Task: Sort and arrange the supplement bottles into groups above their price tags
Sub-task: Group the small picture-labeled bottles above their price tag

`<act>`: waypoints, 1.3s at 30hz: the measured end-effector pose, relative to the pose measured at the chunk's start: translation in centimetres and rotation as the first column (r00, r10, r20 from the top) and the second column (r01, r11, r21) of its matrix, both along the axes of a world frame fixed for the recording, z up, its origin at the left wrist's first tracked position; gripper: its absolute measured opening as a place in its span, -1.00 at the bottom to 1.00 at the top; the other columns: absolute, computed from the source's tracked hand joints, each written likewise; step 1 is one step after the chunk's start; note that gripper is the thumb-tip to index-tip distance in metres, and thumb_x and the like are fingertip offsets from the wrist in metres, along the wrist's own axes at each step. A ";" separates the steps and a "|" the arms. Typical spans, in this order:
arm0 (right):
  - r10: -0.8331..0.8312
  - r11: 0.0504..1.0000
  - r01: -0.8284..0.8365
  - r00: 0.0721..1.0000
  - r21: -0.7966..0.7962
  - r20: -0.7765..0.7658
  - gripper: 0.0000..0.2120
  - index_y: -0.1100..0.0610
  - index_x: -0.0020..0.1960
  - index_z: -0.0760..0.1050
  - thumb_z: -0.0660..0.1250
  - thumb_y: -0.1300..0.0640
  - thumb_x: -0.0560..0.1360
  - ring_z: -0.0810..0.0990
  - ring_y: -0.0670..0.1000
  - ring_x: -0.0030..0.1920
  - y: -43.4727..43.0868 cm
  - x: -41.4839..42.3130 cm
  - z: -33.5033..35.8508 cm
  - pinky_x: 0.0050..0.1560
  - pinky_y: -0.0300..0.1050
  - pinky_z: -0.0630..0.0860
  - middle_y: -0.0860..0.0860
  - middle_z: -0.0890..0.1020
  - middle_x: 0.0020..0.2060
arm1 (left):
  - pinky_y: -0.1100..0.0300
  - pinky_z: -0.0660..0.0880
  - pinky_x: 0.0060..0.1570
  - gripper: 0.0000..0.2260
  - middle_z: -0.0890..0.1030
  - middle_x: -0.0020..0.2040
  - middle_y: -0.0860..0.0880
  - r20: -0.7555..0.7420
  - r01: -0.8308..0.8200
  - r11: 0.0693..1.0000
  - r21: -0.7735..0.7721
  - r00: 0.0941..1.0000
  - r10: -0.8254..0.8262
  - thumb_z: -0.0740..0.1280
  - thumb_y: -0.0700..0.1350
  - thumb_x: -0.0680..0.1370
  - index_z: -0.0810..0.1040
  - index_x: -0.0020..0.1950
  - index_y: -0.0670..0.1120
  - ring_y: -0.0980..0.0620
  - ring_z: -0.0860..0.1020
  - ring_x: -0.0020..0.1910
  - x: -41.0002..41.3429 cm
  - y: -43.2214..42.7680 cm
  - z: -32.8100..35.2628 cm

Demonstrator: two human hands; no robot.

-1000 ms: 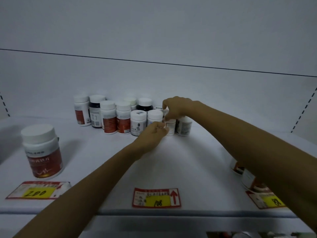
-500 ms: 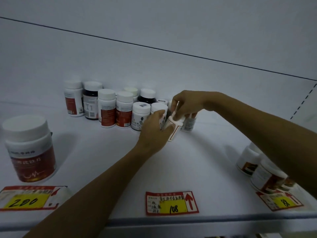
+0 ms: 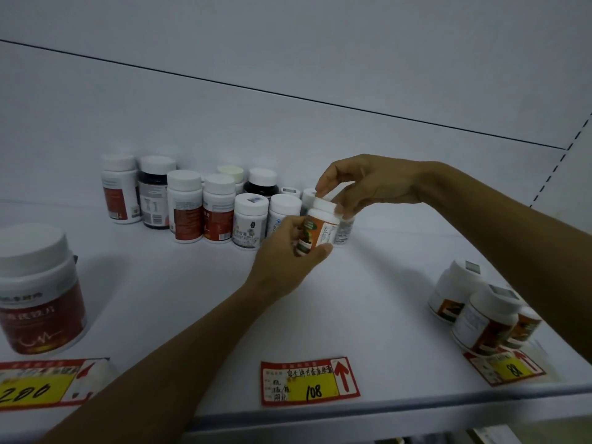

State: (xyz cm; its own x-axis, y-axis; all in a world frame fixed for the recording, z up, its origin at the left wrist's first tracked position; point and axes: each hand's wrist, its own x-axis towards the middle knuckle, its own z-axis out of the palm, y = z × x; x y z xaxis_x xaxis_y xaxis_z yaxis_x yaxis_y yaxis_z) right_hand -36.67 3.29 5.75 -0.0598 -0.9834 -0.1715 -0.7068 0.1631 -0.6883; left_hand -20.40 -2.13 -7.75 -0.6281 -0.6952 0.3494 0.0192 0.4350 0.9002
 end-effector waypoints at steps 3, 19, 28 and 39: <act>-0.076 0.997 0.076 0.993 -0.003 -0.087 -0.78 0.07 0.12 0.52 0.34 0.04 0.49 0.65 0.04 0.01 0.1 0.7 -0.4 -0.07 -0.14 0.63 0.00 0.63 0.08 | 0.24 0.52 0.04 -0.51 0.53 0.10 0.07 -0.033 -0.195 0.974 -0.114 0.981 0.193 0.48 -0.01 0.37 0.37 0.21 -0.06 0.12 0.53 0.03 0.3 -0.3 -0.1; -0.202 0.979 0.178 0.913 -0.099 -0.354 -0.69 0.20 0.08 0.53 0.32 -0.04 0.51 0.70 0.06 -0.16 3.6 -0.8 1.0 -0.17 -0.08 0.60 0.12 0.69 -0.11 | 0.06 0.49 0.16 -0.50 0.42 0.33 -0.06 0.078 -0.240 0.891 -0.385 0.954 0.291 0.26 0.13 0.51 0.29 0.36 -0.06 -0.01 0.47 0.23 0.5 0.8 -0.2; -0.333 0.933 0.354 0.781 -0.065 -0.529 -0.65 0.21 0.07 0.53 0.32 -0.08 0.50 0.71 0.08 -0.19 11.2 -10.8 1.3 -0.21 -0.12 0.54 0.13 0.70 -0.16 | 0.18 0.48 -0.02 -0.83 0.60 -0.05 0.04 0.034 -0.033 0.966 -0.255 0.998 0.043 0.14 -0.02 0.61 0.49 0.01 -0.04 0.13 0.55 -0.06 -5.3 7.8 3.0; -0.077 0.971 0.174 0.877 0.163 -0.474 -0.62 0.19 0.03 0.57 0.36 -0.12 0.46 0.70 0.06 -0.18 15.2 -14.2 -1.7 -0.09 -0.07 0.56 0.11 0.71 -0.17 | 0.07 0.22 0.40 -0.51 0.31 0.46 -0.02 0.015 -0.101 0.969 0.226 0.995 0.101 -0.08 0.14 0.61 0.25 0.45 -0.07 0.01 0.30 0.41 -12.4 17.4 2.0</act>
State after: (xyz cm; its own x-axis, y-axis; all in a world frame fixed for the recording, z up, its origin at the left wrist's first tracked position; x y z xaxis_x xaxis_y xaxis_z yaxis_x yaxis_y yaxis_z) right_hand -50.90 18.46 4.07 -0.2999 -0.9118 -0.2806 -0.8998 0.3681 -0.2342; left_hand -32.77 15.30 -5.75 -0.5514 -0.8159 0.1743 -0.0173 0.2201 0.9753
